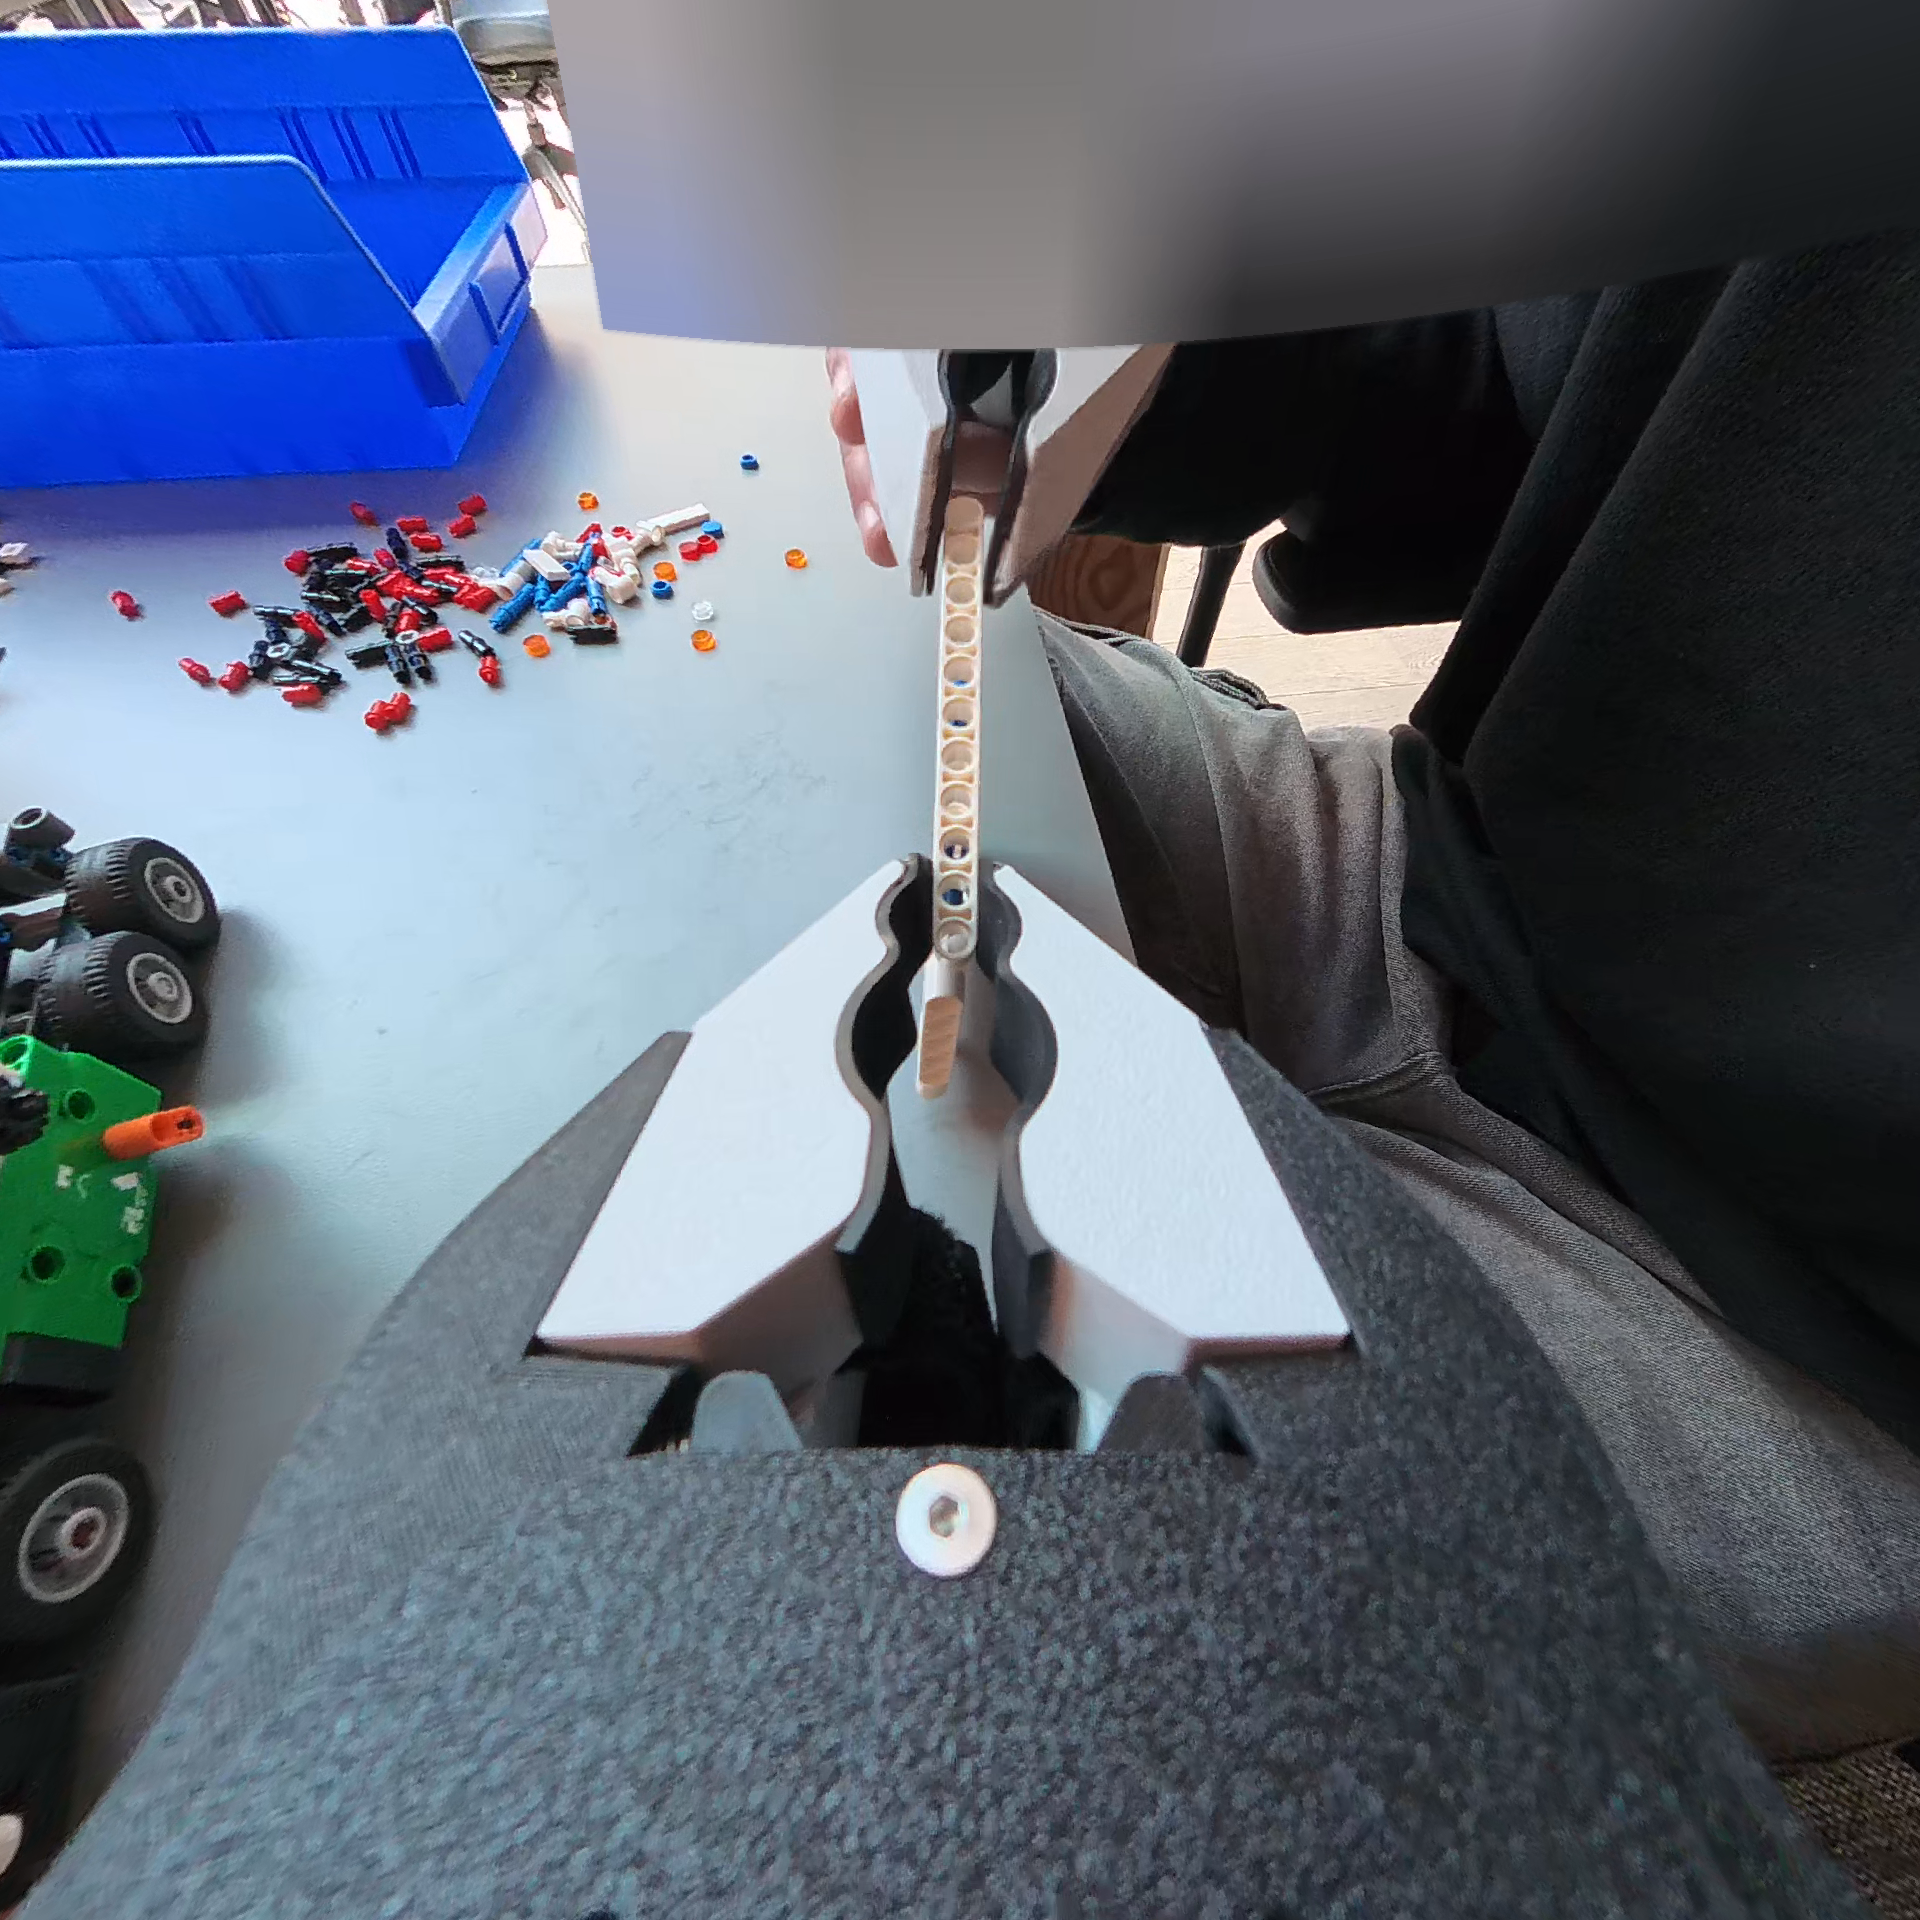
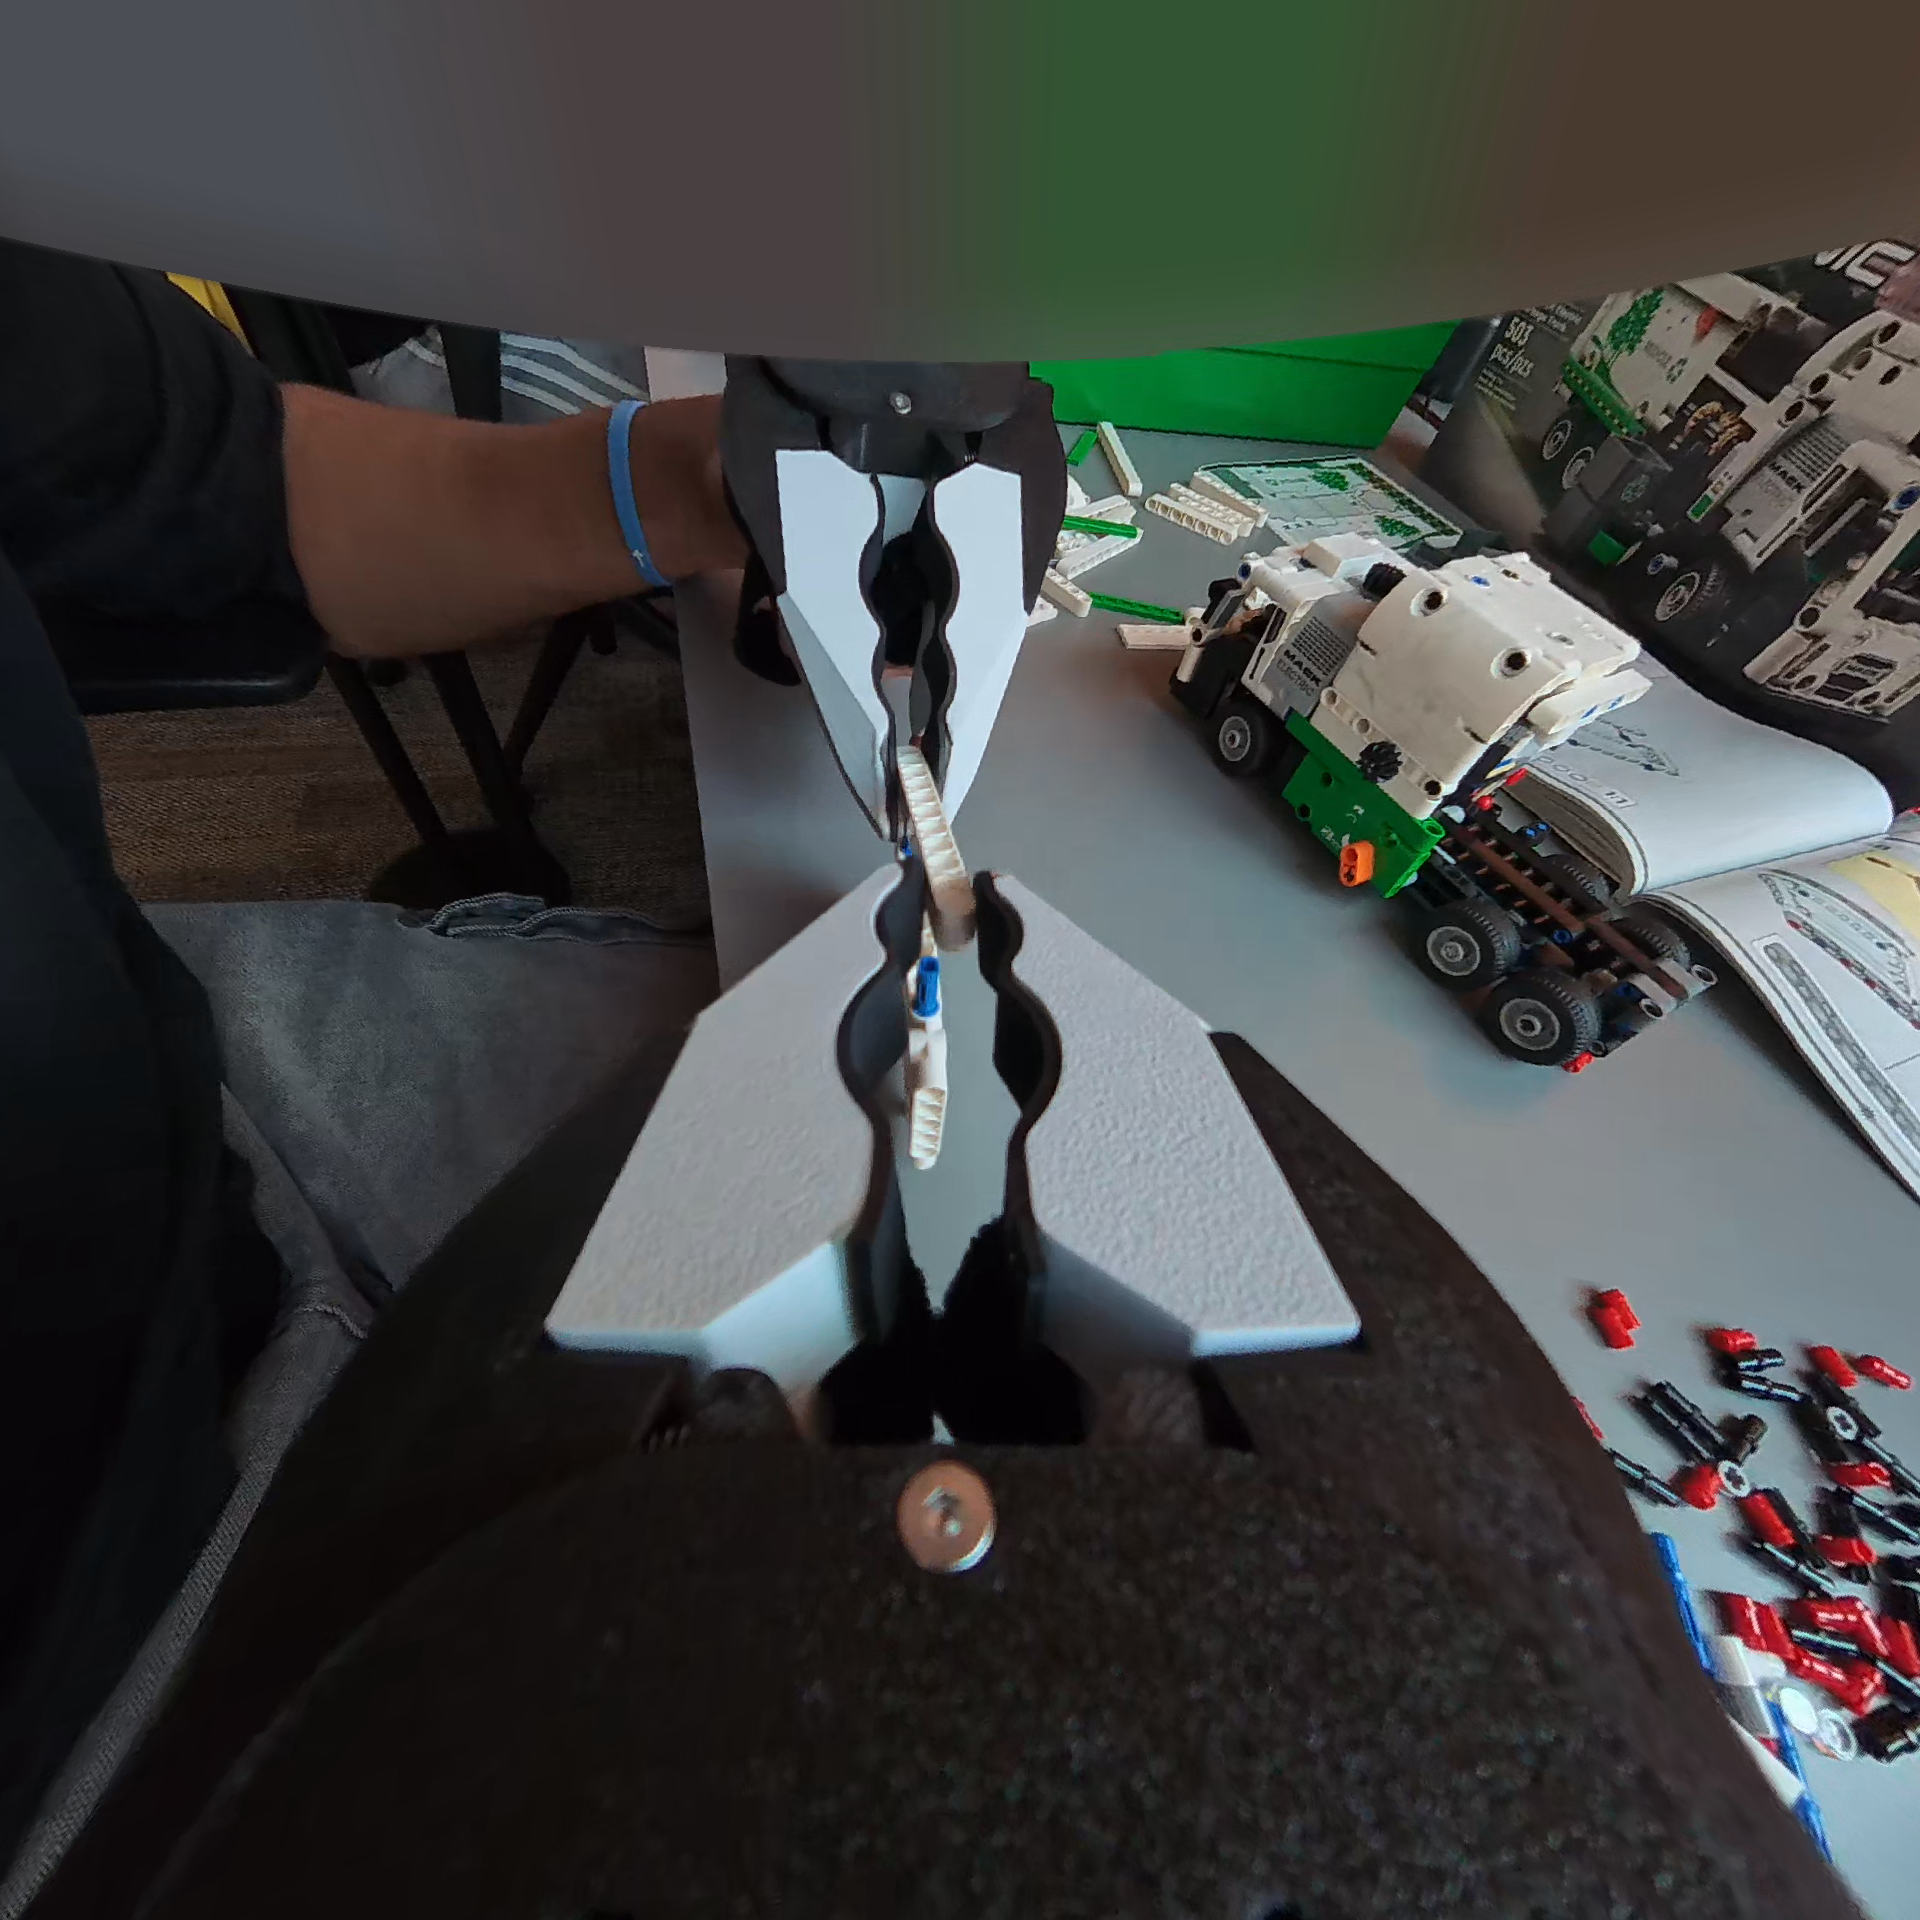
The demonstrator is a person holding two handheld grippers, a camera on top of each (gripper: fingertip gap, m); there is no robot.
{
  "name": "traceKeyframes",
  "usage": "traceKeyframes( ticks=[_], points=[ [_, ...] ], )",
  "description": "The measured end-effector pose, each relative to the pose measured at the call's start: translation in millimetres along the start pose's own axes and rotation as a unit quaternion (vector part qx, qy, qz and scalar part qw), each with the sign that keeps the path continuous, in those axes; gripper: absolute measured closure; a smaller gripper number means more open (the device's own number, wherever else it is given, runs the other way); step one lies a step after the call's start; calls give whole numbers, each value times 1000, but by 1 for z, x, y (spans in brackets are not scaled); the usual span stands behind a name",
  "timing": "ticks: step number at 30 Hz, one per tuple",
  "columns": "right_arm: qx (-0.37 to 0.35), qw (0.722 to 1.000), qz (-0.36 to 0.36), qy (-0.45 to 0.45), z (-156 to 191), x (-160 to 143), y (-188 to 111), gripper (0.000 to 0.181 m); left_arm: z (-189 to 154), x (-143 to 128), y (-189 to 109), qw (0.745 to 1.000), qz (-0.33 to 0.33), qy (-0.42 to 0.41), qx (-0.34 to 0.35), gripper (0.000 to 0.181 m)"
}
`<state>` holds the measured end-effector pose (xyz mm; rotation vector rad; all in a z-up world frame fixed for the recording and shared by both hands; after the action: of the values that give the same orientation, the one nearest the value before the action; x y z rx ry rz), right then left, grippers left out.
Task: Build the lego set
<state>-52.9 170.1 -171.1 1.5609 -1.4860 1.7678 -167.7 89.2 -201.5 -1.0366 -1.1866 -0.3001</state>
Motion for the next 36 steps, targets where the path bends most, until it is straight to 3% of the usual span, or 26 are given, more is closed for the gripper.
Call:
traceKeyframes(
  ticks=[15,19,23,30,36],
  points=[
    [29,999,33,24,3,-19,1,175,-1,3,2,1000,-7,-7,-9,175],
    [0,994,107,-5,5,-38,14,175,4,-11,15,997,62,13,34,174],
    [7,997,68,20,1,-29,9,174,5,-7,11,999,40,-1,22,174],
    [23,996,78,43,-2,-37,13,173,4,-11,14,997,58,20,38,174],
    [33,994,99,35,-4,-48,11,136,-1,-12,18,993,70,64,63,175]
  ],
)
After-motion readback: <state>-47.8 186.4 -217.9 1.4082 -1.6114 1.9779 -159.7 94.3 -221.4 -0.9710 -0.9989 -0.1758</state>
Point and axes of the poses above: each gripper's, where its closed fingertips meet, y out along the fingers, x out of its top, z = x × y across the jaws, the point moved 6 cm from there along -y, back along the fingers, and after that the axes turned 7 degrees about z, right-handed, at the moved point
